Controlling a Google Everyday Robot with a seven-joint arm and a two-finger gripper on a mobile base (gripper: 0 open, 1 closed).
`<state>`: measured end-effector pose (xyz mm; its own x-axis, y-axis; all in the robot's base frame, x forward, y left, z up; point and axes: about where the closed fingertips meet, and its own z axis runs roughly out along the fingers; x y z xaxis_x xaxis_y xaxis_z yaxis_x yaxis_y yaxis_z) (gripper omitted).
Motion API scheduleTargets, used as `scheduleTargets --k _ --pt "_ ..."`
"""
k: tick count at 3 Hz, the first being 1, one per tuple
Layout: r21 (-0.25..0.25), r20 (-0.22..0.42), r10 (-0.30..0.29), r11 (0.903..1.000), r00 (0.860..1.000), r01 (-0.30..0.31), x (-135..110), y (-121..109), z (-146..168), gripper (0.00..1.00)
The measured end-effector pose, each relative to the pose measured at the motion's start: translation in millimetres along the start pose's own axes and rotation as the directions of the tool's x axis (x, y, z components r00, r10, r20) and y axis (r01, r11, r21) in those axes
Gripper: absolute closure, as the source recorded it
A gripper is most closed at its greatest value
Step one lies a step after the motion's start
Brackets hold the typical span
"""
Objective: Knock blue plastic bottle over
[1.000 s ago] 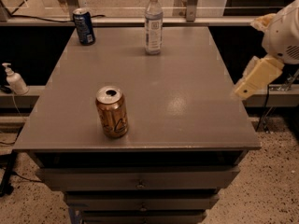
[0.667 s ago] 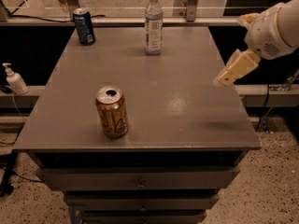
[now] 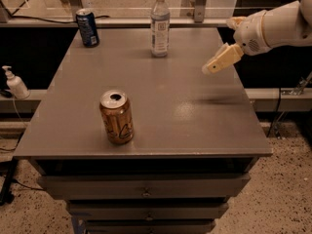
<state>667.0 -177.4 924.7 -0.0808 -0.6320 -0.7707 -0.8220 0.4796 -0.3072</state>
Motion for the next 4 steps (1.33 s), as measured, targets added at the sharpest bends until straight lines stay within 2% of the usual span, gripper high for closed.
scheduleTargets --k 1,2,4 --pt "0.001 0.009 0.003 1.0 1.0 -0.003 0 0 3 0.0" --pt "0.024 0.059 0.024 0.9994 0.998 -0.025 1 -11 21 0.0" --pt "0.068 0.208 0.061 0.9947 0.976 -0.077 -20 -53 76 0.0"
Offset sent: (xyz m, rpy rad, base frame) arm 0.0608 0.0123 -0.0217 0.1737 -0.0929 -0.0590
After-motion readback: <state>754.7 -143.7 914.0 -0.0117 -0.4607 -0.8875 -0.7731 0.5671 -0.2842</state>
